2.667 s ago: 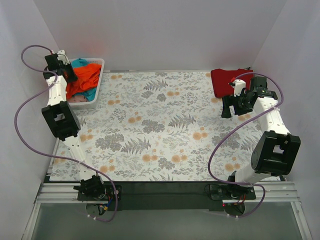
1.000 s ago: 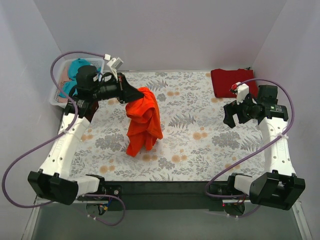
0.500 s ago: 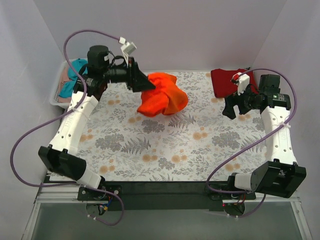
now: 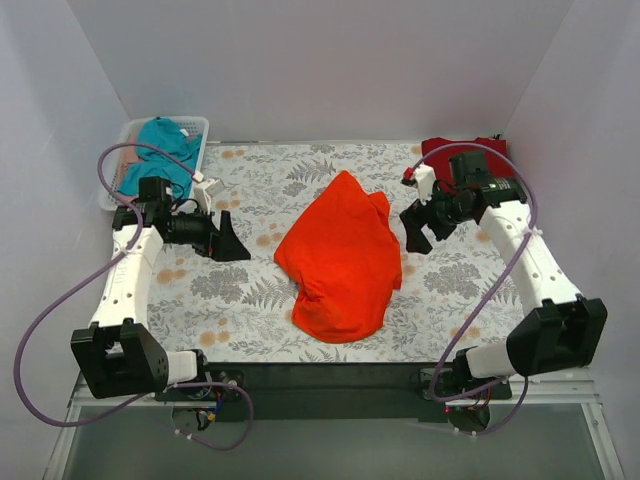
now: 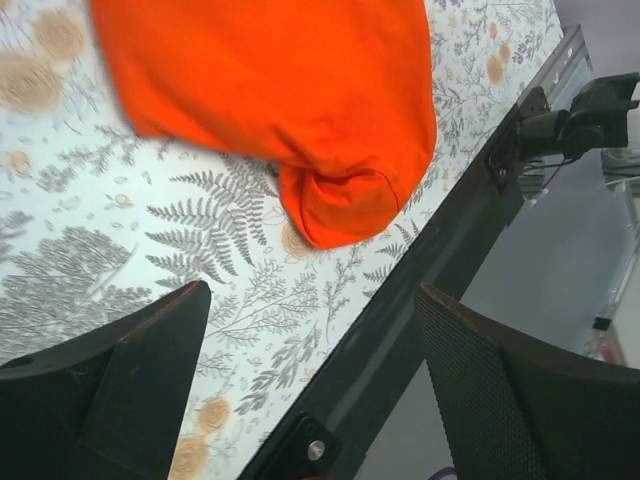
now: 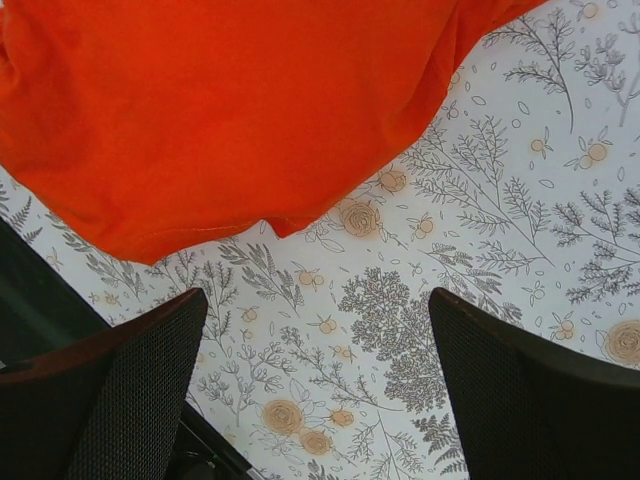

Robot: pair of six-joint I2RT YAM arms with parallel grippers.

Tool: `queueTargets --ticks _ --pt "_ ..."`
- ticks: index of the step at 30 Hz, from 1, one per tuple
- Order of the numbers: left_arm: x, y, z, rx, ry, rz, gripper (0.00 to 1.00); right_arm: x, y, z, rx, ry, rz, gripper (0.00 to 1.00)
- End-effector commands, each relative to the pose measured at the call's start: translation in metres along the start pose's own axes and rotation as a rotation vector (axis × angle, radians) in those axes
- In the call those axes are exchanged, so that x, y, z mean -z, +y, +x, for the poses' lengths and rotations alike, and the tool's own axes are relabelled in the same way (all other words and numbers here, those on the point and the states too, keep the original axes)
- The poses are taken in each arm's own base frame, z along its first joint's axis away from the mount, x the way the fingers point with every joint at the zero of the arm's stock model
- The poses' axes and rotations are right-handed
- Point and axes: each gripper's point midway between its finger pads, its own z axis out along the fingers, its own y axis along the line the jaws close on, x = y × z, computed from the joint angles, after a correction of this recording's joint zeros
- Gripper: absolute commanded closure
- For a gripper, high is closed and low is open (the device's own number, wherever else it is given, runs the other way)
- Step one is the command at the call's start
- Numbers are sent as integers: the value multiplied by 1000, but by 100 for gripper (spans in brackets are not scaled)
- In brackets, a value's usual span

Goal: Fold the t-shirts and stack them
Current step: Move the tshirt to the center of the board, then flatten the tshirt out

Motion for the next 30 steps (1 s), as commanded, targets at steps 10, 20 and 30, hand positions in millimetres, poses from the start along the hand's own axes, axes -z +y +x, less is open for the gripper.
queueTargets --ticks 10,20,30 --pt "-96 17 47 -10 176 -116 26 -121 -3 4 110 185 -99 15" --pt "-146 73 27 186 167 -267 31 -159 44 94 88 362 -261 65" --pt "-188 104 30 334 224 -264 36 -144 169 105 234 349 -592 81"
